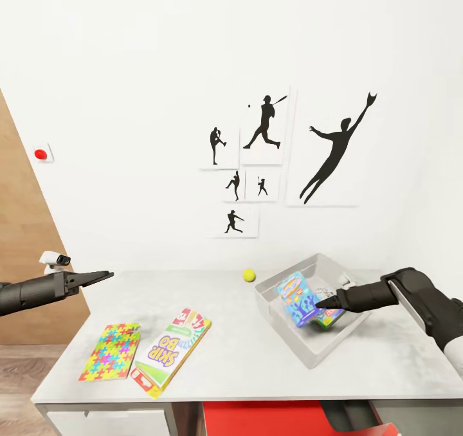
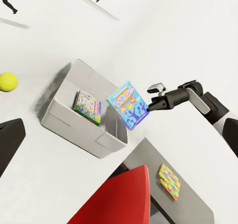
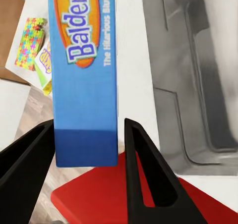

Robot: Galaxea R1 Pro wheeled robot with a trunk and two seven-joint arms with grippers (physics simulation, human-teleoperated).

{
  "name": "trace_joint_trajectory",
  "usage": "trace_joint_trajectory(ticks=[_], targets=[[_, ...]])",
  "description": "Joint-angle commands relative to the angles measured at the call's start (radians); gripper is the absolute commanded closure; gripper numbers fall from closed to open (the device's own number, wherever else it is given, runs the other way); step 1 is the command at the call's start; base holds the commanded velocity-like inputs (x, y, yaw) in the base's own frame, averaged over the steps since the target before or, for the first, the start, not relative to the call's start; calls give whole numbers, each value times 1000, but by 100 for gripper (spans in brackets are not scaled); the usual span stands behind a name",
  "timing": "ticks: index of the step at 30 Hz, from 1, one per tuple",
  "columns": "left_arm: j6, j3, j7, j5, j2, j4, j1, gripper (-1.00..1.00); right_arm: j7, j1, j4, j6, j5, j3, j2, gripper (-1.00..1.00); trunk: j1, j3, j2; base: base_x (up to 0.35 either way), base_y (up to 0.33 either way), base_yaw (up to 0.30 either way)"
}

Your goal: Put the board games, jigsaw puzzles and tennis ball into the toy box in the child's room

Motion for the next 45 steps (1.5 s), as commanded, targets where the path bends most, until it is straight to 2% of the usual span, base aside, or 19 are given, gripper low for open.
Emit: trace_joint_trajectory(ticks=[1, 4, 7, 16, 25, 29, 31, 34, 38, 45], targets=[[11, 0, -4, -1, 0, 0, 0, -100, -3, -1, 0, 6, -5, 5, 16, 100, 0, -1, -1, 0, 0, 0], [11, 0, -4, -1, 0, 0, 0, -100, -4, -1, 0, 6, -3, 6, 33, 100, 0, -1, -1, 0, 0, 0], [11, 0, -4, -1, 0, 0, 0, -100, -4, -1, 0, 6, -3, 7, 37, 100, 0, -1, -1, 0, 0, 0], [11, 0, -4, -1, 0, 0, 0, -100, -4, -2, 1, 6, -2, 5, 24, 100, 0, -1, -1, 0, 0, 0], [11, -1, -4, -1, 0, 0, 0, -100, -11, -11, 2, 6, 5, 5, 28, 100, 0, -1, -1, 0, 0, 0], [11, -1, -4, -1, -1, 0, 0, -100, -12, -26, 2, 6, 85, 1, 31, 100, 0, -1, -1, 0, 0, 0], [11, -2, -4, -1, -1, 0, 0, -100, -7, -56, 14, 6, 151, -2, 34, 100, 0, -1, -1, 0, 0, 0], [11, -2, -4, -1, -2, 0, 0, -100, -3, -83, 63, 6, 192, -4, 37, 100, 0, -1, -1, 0, 0, 0], [11, -2, -4, -1, -3, 1, 0, -100, -2, -108, 108, 6, 213, -5, 38, 100, 0, -1, -1, 0, 0, 0], [11, -2, -4, -1, -4, 0, 0, -100, -2, -133, 129, -13, 218, -5, 39, 100, 0, -1, -1, 0, 0, 0]])
